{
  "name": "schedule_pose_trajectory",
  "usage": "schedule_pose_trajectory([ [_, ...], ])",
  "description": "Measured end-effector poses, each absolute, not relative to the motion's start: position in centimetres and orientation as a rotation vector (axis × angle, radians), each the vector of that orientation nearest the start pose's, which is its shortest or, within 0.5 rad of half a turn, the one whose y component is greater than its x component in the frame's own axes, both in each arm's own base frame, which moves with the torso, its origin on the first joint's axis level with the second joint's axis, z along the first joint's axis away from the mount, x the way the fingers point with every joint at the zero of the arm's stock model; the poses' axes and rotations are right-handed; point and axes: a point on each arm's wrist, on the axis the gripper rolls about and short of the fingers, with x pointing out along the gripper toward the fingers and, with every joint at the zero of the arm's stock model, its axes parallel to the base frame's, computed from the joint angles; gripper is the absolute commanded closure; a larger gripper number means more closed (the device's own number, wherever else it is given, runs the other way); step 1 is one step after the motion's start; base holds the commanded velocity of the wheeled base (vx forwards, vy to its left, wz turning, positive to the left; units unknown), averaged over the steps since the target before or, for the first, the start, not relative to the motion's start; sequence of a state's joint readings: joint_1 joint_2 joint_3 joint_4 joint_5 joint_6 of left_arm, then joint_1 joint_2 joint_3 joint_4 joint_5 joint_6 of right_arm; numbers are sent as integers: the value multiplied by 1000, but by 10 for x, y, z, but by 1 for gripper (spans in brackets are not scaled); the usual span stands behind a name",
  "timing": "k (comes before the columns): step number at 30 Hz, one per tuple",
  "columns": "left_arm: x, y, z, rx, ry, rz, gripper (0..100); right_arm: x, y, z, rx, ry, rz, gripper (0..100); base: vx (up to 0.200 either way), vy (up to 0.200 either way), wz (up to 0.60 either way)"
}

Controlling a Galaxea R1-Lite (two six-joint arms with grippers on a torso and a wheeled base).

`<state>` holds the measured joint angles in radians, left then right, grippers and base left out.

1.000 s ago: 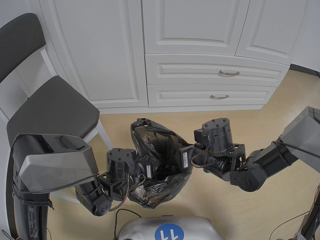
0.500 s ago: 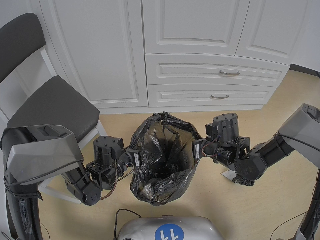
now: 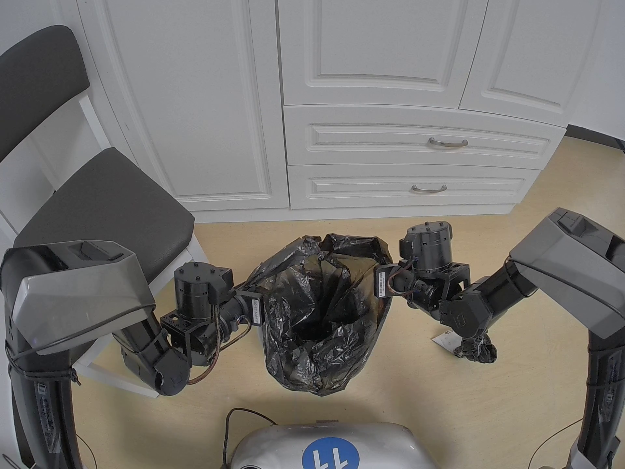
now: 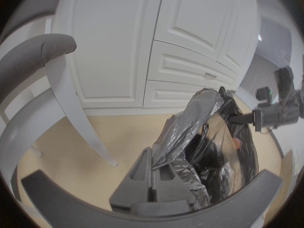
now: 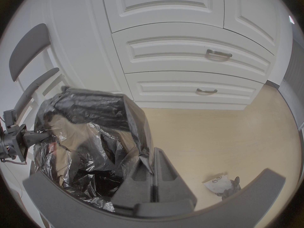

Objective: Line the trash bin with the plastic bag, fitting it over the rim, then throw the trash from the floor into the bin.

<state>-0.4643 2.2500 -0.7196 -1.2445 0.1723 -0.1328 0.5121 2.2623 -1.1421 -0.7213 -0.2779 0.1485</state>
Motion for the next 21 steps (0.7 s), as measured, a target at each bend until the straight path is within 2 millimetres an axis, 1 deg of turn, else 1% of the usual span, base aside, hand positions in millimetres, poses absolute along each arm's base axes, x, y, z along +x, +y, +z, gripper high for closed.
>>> schedule_pose_trajectory([
  [4, 326, -151, 27, 57, 319, -283, 100, 382, 208, 58, -3, 396, 199, 100, 0, 0, 0],
  [10, 316, -134, 25, 120, 357, -315, 100, 385, 205, 52, -9, 406, 186, 100, 0, 0, 0],
  [16, 309, -125, 27, 166, 369, -319, 100, 372, 197, 50, -89, 446, 197, 100, 0, 0, 0],
  [21, 298, -120, 31, 207, 414, -354, 100, 358, 192, 53, -157, 464, 216, 100, 0, 0, 0],
])
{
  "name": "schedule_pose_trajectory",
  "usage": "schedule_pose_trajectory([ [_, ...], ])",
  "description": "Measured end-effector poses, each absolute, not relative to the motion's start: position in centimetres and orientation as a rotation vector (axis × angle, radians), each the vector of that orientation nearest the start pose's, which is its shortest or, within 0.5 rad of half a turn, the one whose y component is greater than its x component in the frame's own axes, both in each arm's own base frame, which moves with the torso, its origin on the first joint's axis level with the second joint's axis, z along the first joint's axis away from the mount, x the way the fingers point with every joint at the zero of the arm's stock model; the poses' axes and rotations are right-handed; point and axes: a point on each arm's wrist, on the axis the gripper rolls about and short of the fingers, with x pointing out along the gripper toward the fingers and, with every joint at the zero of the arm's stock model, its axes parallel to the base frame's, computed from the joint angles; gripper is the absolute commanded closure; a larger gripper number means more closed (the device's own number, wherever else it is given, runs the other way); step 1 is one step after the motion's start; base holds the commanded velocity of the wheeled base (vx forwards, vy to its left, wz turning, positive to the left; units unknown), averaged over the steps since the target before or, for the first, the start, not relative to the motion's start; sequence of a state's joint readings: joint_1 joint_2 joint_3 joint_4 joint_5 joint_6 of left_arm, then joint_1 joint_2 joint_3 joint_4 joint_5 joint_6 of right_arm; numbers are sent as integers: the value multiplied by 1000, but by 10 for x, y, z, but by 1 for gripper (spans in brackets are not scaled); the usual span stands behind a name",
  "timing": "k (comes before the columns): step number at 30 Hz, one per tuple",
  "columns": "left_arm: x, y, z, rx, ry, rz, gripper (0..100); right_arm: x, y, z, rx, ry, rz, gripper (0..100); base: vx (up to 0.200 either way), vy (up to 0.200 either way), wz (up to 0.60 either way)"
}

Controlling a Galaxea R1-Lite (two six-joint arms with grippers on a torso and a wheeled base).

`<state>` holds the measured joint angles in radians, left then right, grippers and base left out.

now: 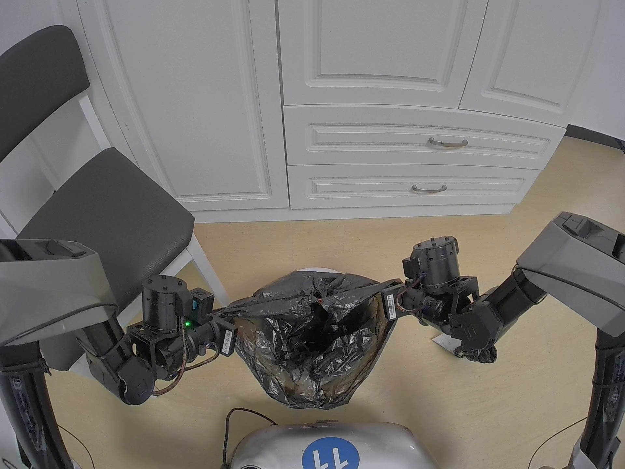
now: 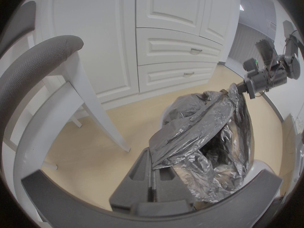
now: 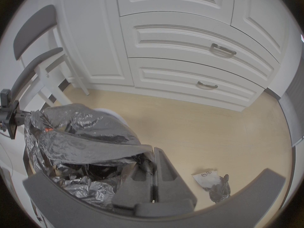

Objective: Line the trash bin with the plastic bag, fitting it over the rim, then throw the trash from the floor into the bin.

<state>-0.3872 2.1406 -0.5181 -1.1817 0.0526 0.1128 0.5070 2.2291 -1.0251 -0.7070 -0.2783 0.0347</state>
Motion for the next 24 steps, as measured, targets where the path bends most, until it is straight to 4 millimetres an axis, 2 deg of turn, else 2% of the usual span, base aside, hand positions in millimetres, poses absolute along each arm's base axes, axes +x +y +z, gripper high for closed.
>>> schedule_pose_trajectory([
  [7, 282, -116, 40, 231, 481, -390, 100, 342, 186, 58, -225, 475, 238, 100, 0, 0, 0],
  [14, 278, -118, 43, 239, 485, -404, 100, 333, 187, 57, -256, 486, 254, 100, 0, 0, 0],
  [19, 282, -125, 31, 242, 496, -414, 100, 336, 190, 50, -261, 492, 254, 100, 0, 0, 0],
  [24, 298, -135, 20, 216, 423, -404, 100, 345, 195, 43, -245, 490, 245, 100, 0, 0, 0],
])
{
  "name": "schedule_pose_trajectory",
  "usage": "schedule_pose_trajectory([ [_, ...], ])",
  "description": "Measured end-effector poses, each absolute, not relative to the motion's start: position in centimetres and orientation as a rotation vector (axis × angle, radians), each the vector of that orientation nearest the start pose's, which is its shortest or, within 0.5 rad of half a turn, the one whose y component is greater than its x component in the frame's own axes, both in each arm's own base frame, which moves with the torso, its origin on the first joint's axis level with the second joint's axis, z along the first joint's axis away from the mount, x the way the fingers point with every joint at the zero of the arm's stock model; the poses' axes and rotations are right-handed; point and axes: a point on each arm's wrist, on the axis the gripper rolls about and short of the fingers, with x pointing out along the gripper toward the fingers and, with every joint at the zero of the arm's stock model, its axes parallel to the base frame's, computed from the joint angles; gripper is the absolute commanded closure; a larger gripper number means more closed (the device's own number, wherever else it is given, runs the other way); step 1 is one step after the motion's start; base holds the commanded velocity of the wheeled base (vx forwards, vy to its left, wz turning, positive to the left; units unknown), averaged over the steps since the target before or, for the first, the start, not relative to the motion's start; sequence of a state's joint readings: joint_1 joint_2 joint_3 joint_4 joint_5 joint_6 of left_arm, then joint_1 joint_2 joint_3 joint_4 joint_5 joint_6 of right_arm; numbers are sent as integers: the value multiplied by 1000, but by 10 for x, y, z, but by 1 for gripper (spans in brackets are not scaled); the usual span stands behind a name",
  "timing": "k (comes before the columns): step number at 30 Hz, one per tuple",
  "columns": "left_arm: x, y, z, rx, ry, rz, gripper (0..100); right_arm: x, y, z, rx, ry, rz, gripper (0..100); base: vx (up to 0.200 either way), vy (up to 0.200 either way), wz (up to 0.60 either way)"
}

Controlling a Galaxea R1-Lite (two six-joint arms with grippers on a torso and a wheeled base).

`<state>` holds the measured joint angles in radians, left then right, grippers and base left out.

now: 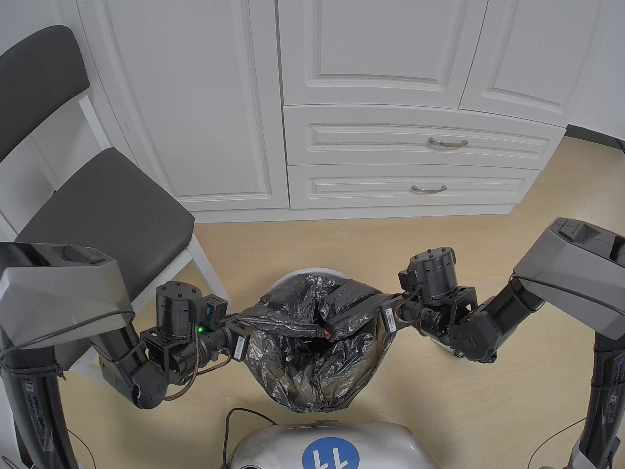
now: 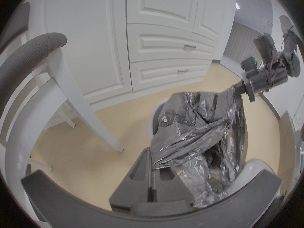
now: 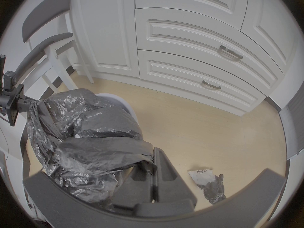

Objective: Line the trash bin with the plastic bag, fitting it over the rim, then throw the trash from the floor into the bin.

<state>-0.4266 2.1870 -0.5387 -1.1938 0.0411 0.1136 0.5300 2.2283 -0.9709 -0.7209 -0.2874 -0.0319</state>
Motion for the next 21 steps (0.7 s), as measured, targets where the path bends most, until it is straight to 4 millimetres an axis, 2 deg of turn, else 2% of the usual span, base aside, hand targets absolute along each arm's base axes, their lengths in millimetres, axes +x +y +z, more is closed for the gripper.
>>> schedule_pose_trajectory([
  [5, 316, -140, 7, 173, 369, -361, 100, 364, 201, 42, -154, 454, 215, 100, 0, 0, 0],
  [11, 334, -134, -4, 155, 356, -311, 100, 383, 204, 38, -82, 419, 169, 100, 0, 0, 0],
  [21, 347, -122, -14, 146, 363, -267, 100, 396, 207, 30, -45, 409, 145, 100, 0, 0, 0],
])
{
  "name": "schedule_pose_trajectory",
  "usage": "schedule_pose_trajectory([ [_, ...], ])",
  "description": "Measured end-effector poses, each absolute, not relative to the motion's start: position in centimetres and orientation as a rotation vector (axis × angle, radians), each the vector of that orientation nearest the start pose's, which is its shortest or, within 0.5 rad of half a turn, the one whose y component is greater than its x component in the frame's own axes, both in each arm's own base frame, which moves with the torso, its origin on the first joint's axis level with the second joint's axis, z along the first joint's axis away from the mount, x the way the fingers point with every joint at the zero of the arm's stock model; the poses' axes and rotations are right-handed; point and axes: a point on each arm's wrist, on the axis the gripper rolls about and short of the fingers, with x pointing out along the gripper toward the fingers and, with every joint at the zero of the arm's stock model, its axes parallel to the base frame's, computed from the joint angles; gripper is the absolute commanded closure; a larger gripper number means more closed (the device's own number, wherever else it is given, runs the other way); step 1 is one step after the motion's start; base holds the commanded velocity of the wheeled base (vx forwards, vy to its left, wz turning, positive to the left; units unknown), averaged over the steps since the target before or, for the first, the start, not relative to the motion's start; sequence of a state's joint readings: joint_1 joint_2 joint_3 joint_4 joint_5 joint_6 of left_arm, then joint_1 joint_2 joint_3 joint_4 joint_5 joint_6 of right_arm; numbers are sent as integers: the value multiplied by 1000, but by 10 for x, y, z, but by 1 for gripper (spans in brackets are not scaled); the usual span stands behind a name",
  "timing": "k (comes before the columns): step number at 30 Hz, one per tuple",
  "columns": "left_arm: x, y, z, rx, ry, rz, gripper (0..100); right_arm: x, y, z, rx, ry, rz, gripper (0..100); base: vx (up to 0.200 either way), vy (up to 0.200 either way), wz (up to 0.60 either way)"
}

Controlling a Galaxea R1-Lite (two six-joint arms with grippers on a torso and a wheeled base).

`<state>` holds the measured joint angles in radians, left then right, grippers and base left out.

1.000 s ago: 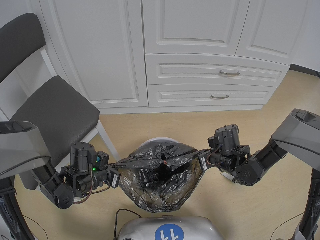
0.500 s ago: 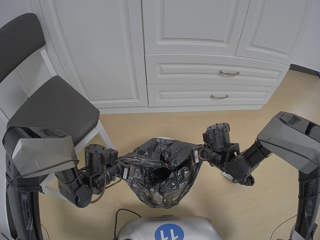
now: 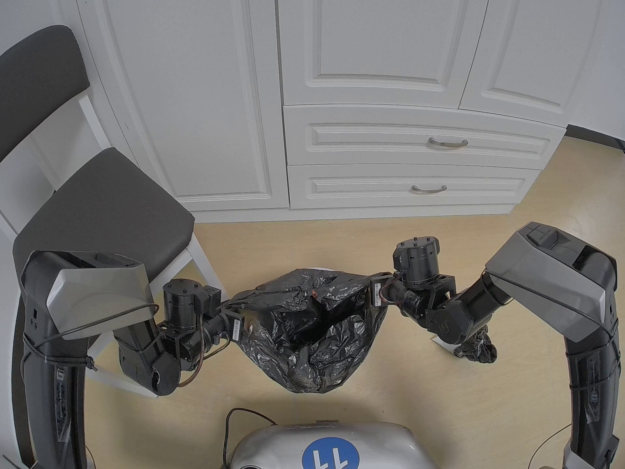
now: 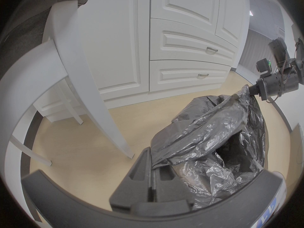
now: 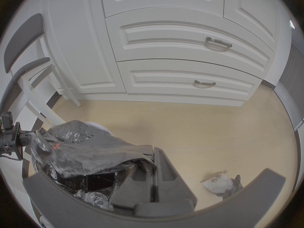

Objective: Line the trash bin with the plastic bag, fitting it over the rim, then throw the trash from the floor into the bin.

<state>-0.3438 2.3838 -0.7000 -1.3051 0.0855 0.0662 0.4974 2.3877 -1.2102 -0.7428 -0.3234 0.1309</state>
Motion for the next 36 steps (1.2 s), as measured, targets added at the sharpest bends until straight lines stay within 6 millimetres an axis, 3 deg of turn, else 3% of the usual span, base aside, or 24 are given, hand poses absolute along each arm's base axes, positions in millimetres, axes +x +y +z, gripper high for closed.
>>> schedule_pose_trajectory([
  [10, 320, -125, -16, 156, 435, -384, 100, 372, 196, 20, -138, 505, 225, 100, 0, 0, 0],
  [19, 301, -124, -18, 188, 518, -459, 100, 353, 200, 13, -176, 600, 308, 100, 0, 0, 0],
  [27, 314, -130, -20, 144, 504, -445, 100, 365, 203, 12, -120, 590, 295, 100, 0, 0, 0],
  [36, 336, -139, -17, -20, 462, -398, 100, 396, 201, 24, 53, 519, 230, 100, 0, 0, 0],
])
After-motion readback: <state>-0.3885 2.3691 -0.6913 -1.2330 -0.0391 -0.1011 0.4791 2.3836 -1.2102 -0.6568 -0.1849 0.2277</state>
